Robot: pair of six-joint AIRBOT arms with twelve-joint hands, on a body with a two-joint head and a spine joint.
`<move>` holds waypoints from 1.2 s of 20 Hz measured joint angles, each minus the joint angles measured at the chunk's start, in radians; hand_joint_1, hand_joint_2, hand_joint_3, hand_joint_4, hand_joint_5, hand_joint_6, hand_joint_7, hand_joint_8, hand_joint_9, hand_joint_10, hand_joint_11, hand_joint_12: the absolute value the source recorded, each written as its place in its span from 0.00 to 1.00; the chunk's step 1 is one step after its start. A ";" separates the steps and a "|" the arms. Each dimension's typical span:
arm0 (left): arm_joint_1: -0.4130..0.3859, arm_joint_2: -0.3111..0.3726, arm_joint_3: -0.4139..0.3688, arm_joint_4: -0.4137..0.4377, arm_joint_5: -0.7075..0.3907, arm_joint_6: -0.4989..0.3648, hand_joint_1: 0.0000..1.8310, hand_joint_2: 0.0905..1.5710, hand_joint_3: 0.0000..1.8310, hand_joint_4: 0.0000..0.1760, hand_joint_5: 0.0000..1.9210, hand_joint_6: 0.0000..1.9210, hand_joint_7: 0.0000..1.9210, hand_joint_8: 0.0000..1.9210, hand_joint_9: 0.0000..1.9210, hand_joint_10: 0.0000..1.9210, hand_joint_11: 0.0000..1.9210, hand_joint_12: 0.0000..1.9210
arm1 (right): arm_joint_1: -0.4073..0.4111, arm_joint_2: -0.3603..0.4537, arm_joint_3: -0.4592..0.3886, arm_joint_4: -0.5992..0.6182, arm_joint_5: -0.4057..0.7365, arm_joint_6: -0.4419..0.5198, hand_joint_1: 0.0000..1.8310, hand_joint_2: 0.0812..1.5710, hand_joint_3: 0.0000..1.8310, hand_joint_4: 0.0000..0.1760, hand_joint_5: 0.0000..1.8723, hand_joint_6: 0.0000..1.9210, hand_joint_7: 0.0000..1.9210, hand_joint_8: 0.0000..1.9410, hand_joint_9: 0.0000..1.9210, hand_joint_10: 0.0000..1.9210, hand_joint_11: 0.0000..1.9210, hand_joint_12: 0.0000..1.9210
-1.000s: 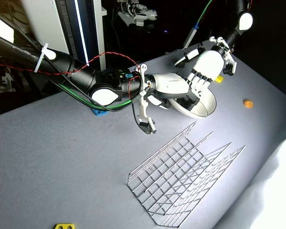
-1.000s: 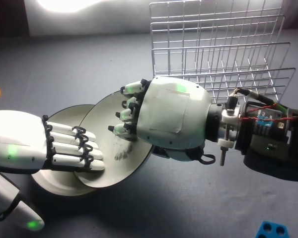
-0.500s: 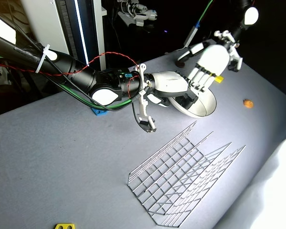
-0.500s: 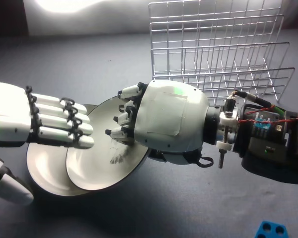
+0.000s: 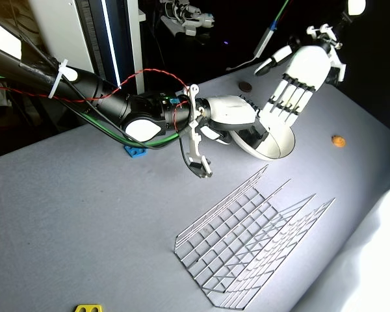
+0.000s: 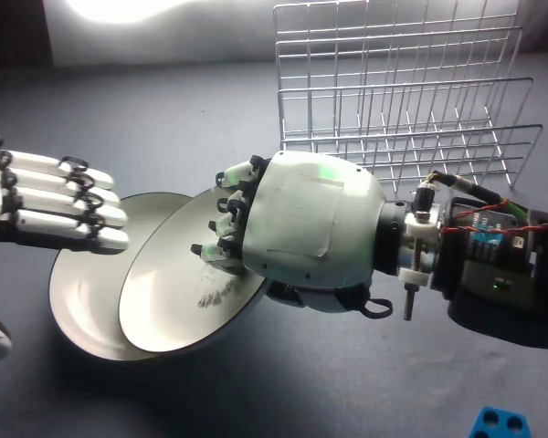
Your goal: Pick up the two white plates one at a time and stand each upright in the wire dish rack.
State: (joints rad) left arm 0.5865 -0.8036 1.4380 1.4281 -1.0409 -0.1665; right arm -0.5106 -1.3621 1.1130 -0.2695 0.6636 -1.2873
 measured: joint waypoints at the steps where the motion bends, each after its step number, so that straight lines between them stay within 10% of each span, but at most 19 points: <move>1: -0.009 0.007 0.001 0.026 -0.002 -0.008 0.00 0.68 0.00 0.00 0.05 0.01 0.04 0.01 0.03 0.01 0.02 0.01 | 0.003 0.011 -0.016 0.000 -0.003 0.000 0.65 0.72 0.00 0.14 0.48 0.60 0.49 0.54 0.51 0.28 0.35 0.68; 15: -0.010 0.039 0.022 0.055 0.020 -0.048 0.00 0.68 0.00 0.00 0.06 0.00 0.05 0.00 0.04 0.00 0.02 0.03 | 0.115 0.144 -0.177 0.117 -0.119 0.016 0.66 0.72 0.00 0.11 0.49 0.59 0.49 0.53 0.52 0.27 0.34 0.68; 24: -0.035 0.008 0.053 0.059 0.026 -0.053 0.00 0.68 0.00 0.00 0.05 0.00 0.05 0.00 0.04 0.00 0.00 0.06 | 0.240 0.294 -0.278 0.146 -0.230 0.290 0.66 0.71 0.00 0.13 0.49 0.60 0.49 0.52 0.52 0.28 0.34 0.68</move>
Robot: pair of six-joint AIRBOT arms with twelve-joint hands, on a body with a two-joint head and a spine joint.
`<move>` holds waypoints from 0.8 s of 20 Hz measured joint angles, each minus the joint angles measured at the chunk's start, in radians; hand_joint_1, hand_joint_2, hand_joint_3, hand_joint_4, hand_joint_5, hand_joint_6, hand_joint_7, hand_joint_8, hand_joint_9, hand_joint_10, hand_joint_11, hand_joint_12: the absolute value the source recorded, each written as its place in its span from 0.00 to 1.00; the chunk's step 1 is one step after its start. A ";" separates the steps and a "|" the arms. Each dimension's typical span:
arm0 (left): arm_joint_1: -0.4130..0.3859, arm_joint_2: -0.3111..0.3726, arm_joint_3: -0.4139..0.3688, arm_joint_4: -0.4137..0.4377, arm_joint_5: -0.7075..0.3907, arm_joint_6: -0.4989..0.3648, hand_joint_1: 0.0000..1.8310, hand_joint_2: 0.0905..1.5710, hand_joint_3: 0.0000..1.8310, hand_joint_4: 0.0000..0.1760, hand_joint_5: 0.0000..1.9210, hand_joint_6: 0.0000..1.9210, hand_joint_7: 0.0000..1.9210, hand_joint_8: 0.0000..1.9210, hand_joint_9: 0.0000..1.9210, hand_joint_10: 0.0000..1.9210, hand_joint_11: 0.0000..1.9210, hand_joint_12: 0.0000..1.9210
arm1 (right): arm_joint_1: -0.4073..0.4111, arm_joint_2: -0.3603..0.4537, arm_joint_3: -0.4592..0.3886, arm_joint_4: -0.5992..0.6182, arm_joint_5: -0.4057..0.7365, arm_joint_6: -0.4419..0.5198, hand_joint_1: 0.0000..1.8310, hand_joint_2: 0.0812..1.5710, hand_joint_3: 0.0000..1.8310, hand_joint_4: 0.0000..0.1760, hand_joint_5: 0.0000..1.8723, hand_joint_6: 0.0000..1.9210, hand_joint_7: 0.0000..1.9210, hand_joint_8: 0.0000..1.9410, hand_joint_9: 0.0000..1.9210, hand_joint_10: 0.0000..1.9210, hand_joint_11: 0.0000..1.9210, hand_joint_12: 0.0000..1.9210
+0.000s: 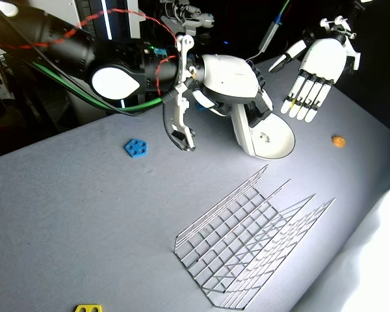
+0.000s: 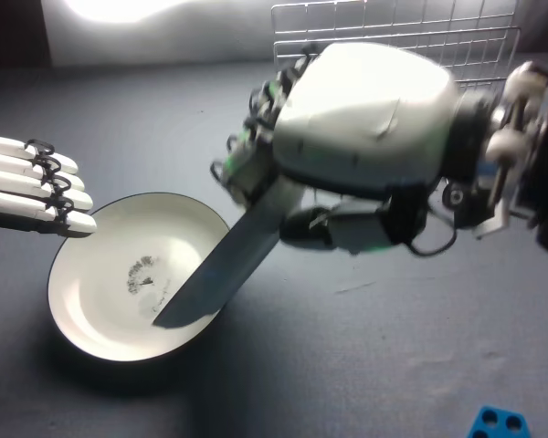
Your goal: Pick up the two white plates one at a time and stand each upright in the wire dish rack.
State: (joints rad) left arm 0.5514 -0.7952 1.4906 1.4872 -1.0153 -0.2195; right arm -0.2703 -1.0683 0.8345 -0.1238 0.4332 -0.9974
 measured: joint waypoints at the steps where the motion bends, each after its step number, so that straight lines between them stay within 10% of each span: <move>1: 0.000 -0.001 0.008 0.001 -0.002 -0.005 0.00 0.68 0.00 0.00 0.05 0.00 0.05 0.00 0.04 0.00 0.00 0.06 | 0.018 0.018 -0.009 0.008 -0.014 0.026 0.66 0.71 0.00 0.13 0.49 0.60 0.50 0.52 0.51 0.27 0.34 0.68; 5: 0.000 -0.010 0.011 -0.002 0.003 -0.006 0.00 0.68 0.00 0.00 0.05 0.00 0.05 0.00 0.04 0.00 0.00 0.06 | 0.077 0.064 -0.018 0.007 -0.099 0.164 0.65 0.72 0.00 0.12 0.47 0.62 0.48 0.54 0.51 0.26 0.33 0.68; 6: 0.000 -0.013 0.011 -0.002 0.003 -0.007 0.00 0.69 0.00 0.00 0.05 0.00 0.05 0.00 0.03 0.00 0.00 0.04 | 0.092 0.074 -0.018 0.007 -0.125 0.208 0.72 0.72 0.00 0.00 0.47 0.62 0.49 0.52 0.45 0.56 0.34 0.69; 8: 0.000 -0.013 0.018 -0.002 0.000 -0.009 0.00 0.69 0.00 0.00 0.06 0.00 0.05 0.00 0.04 0.00 0.00 0.04 | 0.116 0.101 -0.018 0.005 -0.150 0.336 0.66 0.72 0.00 0.07 0.48 0.61 0.50 0.51 0.49 0.34 0.34 0.68; 9: 0.000 -0.013 0.019 -0.001 -0.001 -0.010 0.00 0.69 0.00 0.00 0.06 0.00 0.05 0.00 0.04 0.00 0.00 0.05 | 0.122 0.106 -0.018 0.004 -0.156 0.365 0.73 0.70 0.00 0.00 0.48 0.60 0.51 0.49 0.46 0.56 0.35 0.67; 11: 0.000 -0.013 0.024 -0.001 0.003 -0.016 0.00 0.68 0.00 0.00 0.05 0.00 0.05 0.00 0.04 0.00 0.00 0.06 | 0.153 0.123 -0.018 0.004 -0.187 0.470 0.74 0.71 0.00 0.00 0.48 0.61 0.50 0.50 0.44 0.63 0.34 0.68; 13: 0.000 -0.013 0.024 0.000 0.002 -0.019 0.00 0.68 0.00 0.00 0.06 0.00 0.06 0.00 0.05 0.00 0.00 0.09 | 0.175 0.135 -0.018 0.003 -0.201 0.551 0.66 0.72 0.00 0.07 0.47 0.62 0.49 0.53 0.48 0.37 0.34 0.69; 16: -0.002 -0.016 0.025 0.011 0.002 -0.026 0.00 0.68 0.00 0.00 0.05 0.00 0.05 0.00 0.04 0.00 0.00 0.06 | 0.190 0.154 -0.018 0.032 -0.217 0.594 0.65 0.72 0.00 0.11 0.47 0.63 0.49 0.53 0.50 0.31 0.33 0.69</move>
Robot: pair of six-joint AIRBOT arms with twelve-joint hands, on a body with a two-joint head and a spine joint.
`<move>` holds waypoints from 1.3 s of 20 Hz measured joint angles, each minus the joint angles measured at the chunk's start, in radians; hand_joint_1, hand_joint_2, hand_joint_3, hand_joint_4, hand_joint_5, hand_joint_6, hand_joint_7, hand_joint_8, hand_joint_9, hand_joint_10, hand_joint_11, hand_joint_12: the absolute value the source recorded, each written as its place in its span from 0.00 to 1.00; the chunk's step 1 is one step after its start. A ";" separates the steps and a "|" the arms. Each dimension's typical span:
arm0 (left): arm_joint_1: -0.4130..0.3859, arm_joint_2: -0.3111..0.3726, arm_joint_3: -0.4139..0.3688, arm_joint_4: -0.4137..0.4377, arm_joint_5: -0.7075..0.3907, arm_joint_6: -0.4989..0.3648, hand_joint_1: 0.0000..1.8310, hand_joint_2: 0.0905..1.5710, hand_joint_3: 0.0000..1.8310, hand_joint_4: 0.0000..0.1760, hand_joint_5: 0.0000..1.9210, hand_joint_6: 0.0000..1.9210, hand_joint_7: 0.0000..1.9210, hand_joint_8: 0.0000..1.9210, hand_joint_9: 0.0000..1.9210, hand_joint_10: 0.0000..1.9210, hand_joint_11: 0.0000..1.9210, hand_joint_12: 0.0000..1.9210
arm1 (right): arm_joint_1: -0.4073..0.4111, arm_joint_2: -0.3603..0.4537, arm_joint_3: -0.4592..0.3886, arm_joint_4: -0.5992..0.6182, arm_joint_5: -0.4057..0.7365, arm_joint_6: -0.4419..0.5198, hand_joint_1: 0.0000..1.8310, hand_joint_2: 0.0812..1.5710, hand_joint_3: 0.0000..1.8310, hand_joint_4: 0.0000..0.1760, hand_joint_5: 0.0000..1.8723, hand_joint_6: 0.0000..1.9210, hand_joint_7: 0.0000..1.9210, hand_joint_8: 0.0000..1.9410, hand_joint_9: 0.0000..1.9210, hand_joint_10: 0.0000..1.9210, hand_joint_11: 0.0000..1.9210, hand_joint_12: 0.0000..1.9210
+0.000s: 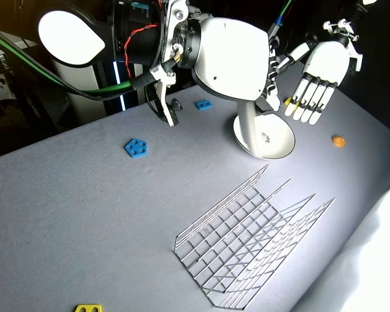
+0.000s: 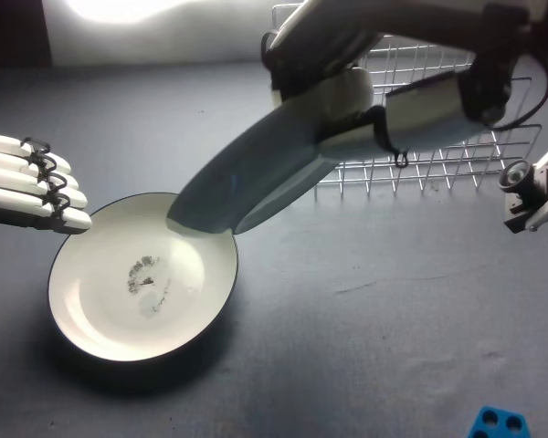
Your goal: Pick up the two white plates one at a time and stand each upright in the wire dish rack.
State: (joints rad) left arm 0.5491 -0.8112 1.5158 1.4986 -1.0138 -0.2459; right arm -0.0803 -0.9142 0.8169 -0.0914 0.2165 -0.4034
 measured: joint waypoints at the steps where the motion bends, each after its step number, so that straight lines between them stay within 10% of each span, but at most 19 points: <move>1: 0.000 -0.004 0.001 0.002 0.001 -0.003 0.00 0.68 0.00 0.00 0.06 0.00 0.06 0.00 0.05 0.00 0.00 0.09 | 0.008 0.003 0.002 0.032 -0.005 0.000 0.73 0.71 0.00 0.00 0.46 0.63 0.49 0.51 0.46 0.57 0.33 0.70; 4: -0.008 -0.006 0.000 0.013 0.000 -0.007 0.00 0.67 0.00 0.00 0.06 0.00 0.05 0.00 0.03 0.00 0.00 0.04 | 0.019 0.003 0.024 0.124 0.000 0.007 0.74 0.73 0.00 0.00 0.42 0.69 0.45 0.57 0.42 0.68 0.31 0.71; 6: -0.026 -0.008 -0.005 0.039 0.003 -0.014 0.00 0.66 0.00 0.00 0.05 0.00 0.05 0.00 0.03 0.00 0.00 0.06 | 0.027 0.003 0.048 0.166 -0.005 0.009 0.66 0.72 0.00 0.07 0.47 0.62 0.48 0.53 0.50 0.33 0.36 0.66; 8: -0.043 -0.010 -0.017 0.062 0.006 -0.018 0.00 0.66 0.00 0.00 0.05 0.00 0.05 0.00 0.04 0.00 0.03 0.02 | 0.031 0.011 0.069 0.193 -0.005 0.012 0.67 0.70 0.00 0.09 0.52 0.56 0.52 0.46 0.56 0.21 0.38 0.63; 9: -0.048 -0.012 -0.019 0.065 0.004 -0.018 0.00 0.66 0.00 0.00 0.06 0.00 0.06 0.00 0.05 0.01 0.03 0.02 | 0.034 0.018 0.075 0.197 -0.005 0.014 0.73 0.68 0.00 0.00 0.52 0.54 0.54 0.42 0.51 0.50 0.38 0.63; 12: -0.057 -0.021 -0.023 0.089 0.012 -0.018 0.00 0.66 0.00 0.00 0.03 0.00 0.03 0.00 0.03 0.00 0.02 0.02 | 0.040 0.030 0.090 0.202 0.001 0.015 0.67 0.70 0.00 0.09 0.51 0.56 0.53 0.46 0.57 0.21 0.40 0.62; 17: -0.057 -0.027 -0.030 0.113 0.033 -0.018 0.00 0.66 0.00 0.00 0.06 0.00 0.06 0.00 0.05 0.00 0.00 0.10 | 0.047 0.037 0.122 0.223 -0.005 0.017 0.68 0.66 0.00 0.13 0.57 0.47 0.59 0.38 0.59 0.19 0.38 0.66; 18: -0.056 -0.028 -0.036 0.114 0.046 -0.018 0.00 0.66 0.00 0.00 0.07 0.00 0.07 0.00 0.05 0.00 0.00 0.11 | 0.051 0.045 0.136 0.239 -0.003 0.014 0.74 0.67 0.00 0.00 0.55 0.48 0.59 0.37 0.51 0.49 0.36 0.68; 19: -0.055 -0.031 -0.040 0.116 0.050 -0.018 0.00 0.67 0.00 0.00 0.08 0.00 0.06 0.00 0.05 0.00 0.00 0.11 | 0.051 0.048 0.143 0.246 0.000 0.012 0.75 0.67 0.00 0.00 0.54 0.50 0.58 0.39 0.47 0.57 0.35 0.69; 26: -0.033 -0.045 -0.058 0.127 0.077 -0.019 0.00 0.67 0.00 0.00 0.06 0.00 0.06 0.00 0.05 0.00 0.00 0.15 | 0.051 0.053 0.206 0.290 -0.010 0.001 0.75 0.68 0.00 0.00 0.52 0.53 0.52 0.45 0.48 0.60 0.36 0.69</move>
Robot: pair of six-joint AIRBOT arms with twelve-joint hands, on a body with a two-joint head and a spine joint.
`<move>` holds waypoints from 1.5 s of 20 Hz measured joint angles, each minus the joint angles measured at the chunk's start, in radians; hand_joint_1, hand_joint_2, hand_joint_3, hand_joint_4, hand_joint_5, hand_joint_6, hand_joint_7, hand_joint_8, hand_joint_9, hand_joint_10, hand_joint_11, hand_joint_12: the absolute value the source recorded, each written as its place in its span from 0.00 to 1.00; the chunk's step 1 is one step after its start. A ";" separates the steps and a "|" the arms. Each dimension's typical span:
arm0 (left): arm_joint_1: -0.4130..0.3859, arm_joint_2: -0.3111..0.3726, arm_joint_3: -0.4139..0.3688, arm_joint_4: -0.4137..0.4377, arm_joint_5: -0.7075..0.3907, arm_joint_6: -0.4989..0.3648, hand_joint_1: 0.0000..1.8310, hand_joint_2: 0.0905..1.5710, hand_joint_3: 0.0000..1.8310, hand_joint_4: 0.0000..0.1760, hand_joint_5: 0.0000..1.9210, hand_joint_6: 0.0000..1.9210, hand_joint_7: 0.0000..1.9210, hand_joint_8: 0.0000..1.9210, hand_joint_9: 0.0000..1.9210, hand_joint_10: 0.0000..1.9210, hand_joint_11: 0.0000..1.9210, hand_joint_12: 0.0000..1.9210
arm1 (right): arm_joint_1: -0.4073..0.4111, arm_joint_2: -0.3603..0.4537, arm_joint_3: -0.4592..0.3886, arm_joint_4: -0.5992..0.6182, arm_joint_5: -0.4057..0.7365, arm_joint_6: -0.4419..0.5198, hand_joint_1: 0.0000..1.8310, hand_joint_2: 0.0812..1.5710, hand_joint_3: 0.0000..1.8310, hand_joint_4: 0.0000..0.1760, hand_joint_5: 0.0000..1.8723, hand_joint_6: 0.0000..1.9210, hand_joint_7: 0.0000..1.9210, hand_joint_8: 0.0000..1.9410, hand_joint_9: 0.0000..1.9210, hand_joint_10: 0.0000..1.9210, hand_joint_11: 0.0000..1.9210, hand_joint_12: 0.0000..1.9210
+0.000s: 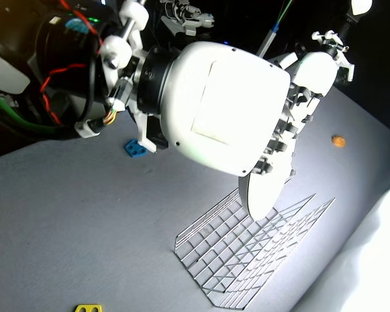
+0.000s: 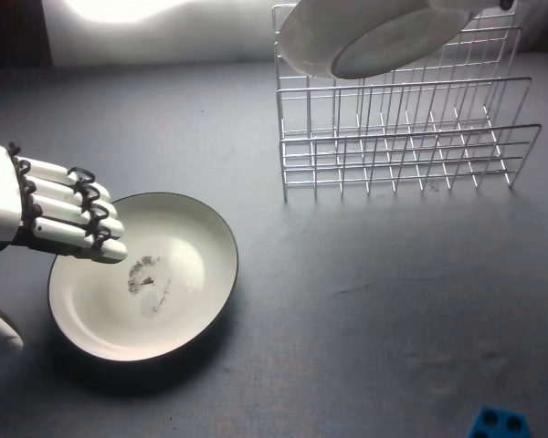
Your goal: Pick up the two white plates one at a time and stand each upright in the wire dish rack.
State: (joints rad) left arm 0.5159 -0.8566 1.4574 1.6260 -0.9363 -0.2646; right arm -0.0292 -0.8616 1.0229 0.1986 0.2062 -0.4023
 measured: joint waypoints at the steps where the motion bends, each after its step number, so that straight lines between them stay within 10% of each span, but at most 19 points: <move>1: 0.000 0.000 0.000 0.005 0.005 0.000 0.00 0.67 0.00 0.00 0.06 0.00 0.05 0.00 0.05 0.00 0.00 0.15 | 0.000 0.000 0.013 0.008 -0.005 -0.002 0.75 0.68 0.00 0.00 0.52 0.54 0.52 0.45 0.48 0.59 0.37 0.68; 30: 0.039 -0.026 0.045 -0.007 0.050 -0.002 0.00 0.67 0.00 0.00 0.08 0.00 0.07 0.00 0.06 0.00 0.00 0.15 | -0.026 0.003 0.101 0.051 -0.043 0.047 0.75 0.70 0.00 0.00 0.49 0.58 0.52 0.47 0.45 0.63 0.34 0.71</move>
State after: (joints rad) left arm 0.5545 -0.8825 1.5021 1.6192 -0.8860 -0.2665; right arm -0.0547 -0.8585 1.1240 0.2493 0.1635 -0.3553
